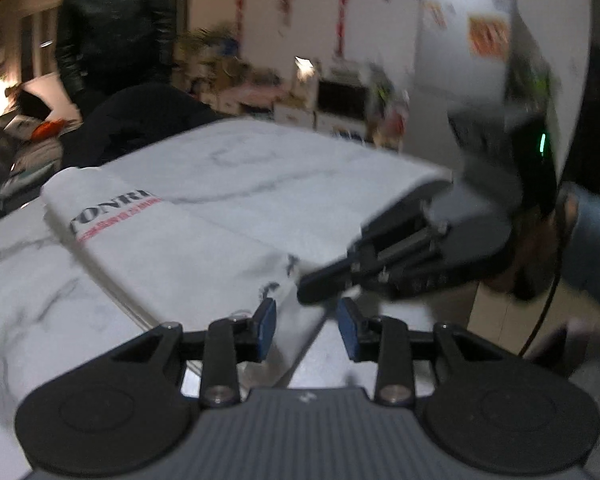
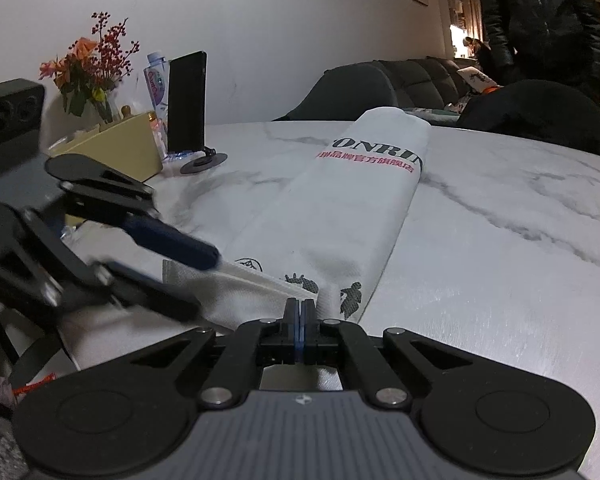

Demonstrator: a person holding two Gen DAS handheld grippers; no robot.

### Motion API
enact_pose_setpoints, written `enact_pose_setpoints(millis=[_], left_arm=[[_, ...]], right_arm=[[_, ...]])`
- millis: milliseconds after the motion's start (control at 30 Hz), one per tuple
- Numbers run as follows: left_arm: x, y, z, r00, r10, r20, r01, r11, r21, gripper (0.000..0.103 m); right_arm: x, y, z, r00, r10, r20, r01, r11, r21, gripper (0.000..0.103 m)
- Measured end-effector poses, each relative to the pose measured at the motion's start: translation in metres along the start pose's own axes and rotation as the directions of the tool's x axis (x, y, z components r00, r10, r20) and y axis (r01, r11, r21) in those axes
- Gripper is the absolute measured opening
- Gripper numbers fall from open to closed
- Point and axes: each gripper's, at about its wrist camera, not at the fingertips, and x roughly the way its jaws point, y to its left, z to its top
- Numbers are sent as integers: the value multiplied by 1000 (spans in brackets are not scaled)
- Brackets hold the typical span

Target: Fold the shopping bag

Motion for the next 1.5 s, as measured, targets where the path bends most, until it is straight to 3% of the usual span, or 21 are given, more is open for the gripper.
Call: enact_pose_setpoints(millis=[133,267,667,933,1167,1233,1267,1333,1500], left_arm=[[15,1,-4,996,-6,-91,15,995,102,32],[19,4,-6,991,-43,-127,66,981,183,33],[15,26,-11,981,-150,-124,167,976,142,33],[15,36,-15,977,-184,-107,197,971,134,33],[18,45,-17,971,-221,-93,231,966,116,33],[18,48,-18,968,-234,-88,243,964,107,33],[18,49,-18,967,-240,-86,248,963,104,33],[19,53,-18,964,-252,-83,260,961,96,33],[21,59,-18,957,-278,-87,285,955,82,33]], right_arm=[[2,1,6,999,9,-34,-11,998,-67,0],[2,3,12,996,44,-82,-61,973,-222,0],[3,13,16,981,81,-175,-170,789,-590,3],[5,8,16,972,122,-202,-226,721,-655,4],[4,2,17,962,161,-219,-268,697,-665,6],[3,0,17,959,175,-225,-282,693,-664,12],[2,1,17,954,185,-234,-296,686,-665,25],[2,2,14,949,198,-247,-314,668,-674,35],[4,-2,13,951,205,-231,-308,666,-679,34]])
